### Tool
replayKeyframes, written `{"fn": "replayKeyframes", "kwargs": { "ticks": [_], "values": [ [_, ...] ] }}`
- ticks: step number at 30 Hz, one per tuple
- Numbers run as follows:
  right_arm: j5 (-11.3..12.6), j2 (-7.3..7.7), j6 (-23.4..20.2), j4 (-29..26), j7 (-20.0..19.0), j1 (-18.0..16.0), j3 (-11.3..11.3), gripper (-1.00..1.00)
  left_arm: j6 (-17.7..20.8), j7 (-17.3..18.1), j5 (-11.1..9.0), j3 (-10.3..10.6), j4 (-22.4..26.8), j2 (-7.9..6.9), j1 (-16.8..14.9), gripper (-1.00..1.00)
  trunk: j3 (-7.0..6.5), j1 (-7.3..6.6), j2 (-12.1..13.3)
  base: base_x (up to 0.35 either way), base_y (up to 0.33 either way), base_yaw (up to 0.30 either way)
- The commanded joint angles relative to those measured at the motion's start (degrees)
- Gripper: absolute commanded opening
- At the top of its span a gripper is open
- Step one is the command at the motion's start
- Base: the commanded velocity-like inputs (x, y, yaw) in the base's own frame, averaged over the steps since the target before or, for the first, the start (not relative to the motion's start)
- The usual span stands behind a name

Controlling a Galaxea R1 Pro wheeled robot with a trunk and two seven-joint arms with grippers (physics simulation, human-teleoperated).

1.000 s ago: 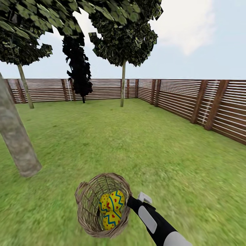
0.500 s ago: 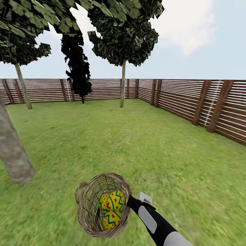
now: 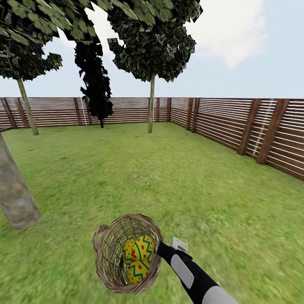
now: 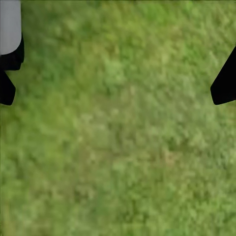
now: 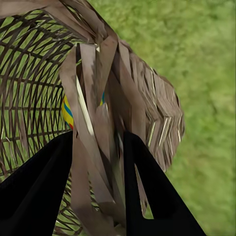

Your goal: Take the three Easter eggs out of the wicker basket on the lawn in the garden, then place them on the lawn next to a single tree (choose any tree) so that all three eggs are next to the same tree and none are left in the basket.

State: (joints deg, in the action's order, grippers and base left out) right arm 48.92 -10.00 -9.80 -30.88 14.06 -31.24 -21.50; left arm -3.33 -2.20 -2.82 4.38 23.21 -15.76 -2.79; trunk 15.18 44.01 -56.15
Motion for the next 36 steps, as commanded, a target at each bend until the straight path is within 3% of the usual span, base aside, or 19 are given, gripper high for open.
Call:
{"fn": "replayKeyframes", "kwargs": {
  "ticks": [1, 8, 36],
  "values": [
    [0.22, 0.00, -0.13, -0.15, 0.44, -0.05, -0.12, -1.00, -0.19, -0.24, -0.31, 0.46, 0.04, -0.08, -0.05, 1.00, 0.07, 0.00, -0.06, 0.000, 0.000, 0.000],
    [0.21, 0.00, -0.13, -0.15, 0.44, -0.05, -0.12, -1.00, -0.11, -0.18, -0.42, 0.45, 0.55, -0.79, -0.06, 1.00, 1.33, 1.54, -2.86, 0.000, 0.000, 0.000],
    [0.21, 0.00, -0.13, -0.15, 0.44, -0.05, -0.07, -1.00, -0.10, -0.26, -0.43, 0.45, 0.43, -0.85, -0.02, 1.00, 6.36, 7.69, -14.09, 0.000, 0.000, 0.000]
  ]
}}
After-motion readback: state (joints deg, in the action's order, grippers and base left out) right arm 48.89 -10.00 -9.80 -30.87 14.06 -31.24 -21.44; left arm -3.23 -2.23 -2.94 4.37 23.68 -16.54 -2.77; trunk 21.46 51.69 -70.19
